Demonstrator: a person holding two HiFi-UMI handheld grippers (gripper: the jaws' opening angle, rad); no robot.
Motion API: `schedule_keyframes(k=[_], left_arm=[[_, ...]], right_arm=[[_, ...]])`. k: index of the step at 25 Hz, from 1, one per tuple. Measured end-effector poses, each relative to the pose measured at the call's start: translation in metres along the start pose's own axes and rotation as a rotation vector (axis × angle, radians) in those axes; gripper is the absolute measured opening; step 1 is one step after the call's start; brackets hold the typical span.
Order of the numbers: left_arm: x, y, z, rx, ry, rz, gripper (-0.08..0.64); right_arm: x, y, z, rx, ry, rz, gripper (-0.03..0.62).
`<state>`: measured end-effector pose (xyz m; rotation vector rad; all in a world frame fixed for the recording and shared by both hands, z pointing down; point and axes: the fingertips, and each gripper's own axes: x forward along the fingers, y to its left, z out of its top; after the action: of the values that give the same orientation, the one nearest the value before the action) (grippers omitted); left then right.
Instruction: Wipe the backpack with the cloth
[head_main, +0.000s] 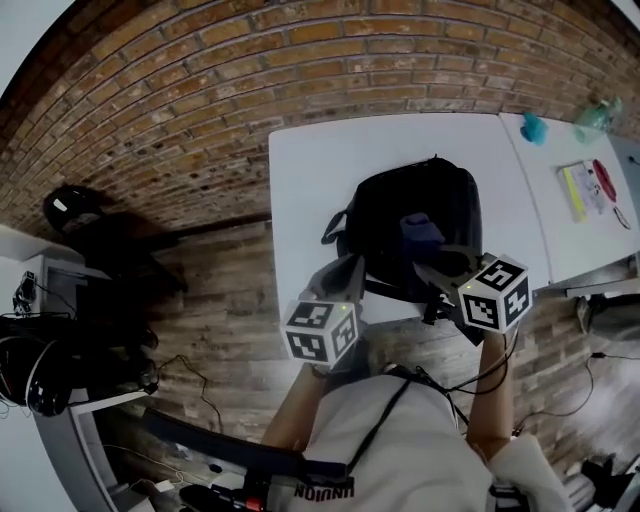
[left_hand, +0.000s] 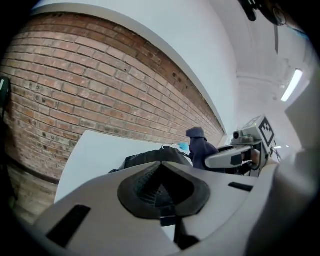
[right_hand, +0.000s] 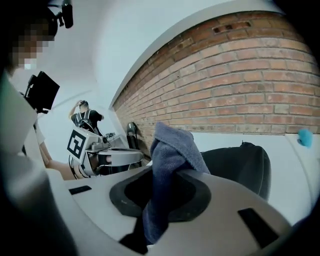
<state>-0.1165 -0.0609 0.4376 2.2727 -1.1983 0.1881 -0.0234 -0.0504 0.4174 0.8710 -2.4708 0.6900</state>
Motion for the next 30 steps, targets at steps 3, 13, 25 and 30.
schedule_keyframes(k=[3,13,25,30], left_arm=[[-0.011,-0.027,-0.008,0.001,-0.014,0.007,0.003],[-0.050,-0.109,-0.040,-0.029,-0.079,0.044,0.003],[-0.087,-0.155,-0.025,0.028,-0.130,0.029,0.003],[-0.092,-0.164,-0.007,0.090,-0.128,-0.014,0.003]], right_arm=[[-0.027,0.013,-0.008,0.028,-0.070,0.026,0.067],[-0.111,0.042,-0.037,0.063,-0.229,0.062,0.067],[-0.157,0.068,-0.043,0.063,-0.282,0.032,0.067],[-0.164,0.072,-0.034,0.069,-0.326,-0.017,0.067]])
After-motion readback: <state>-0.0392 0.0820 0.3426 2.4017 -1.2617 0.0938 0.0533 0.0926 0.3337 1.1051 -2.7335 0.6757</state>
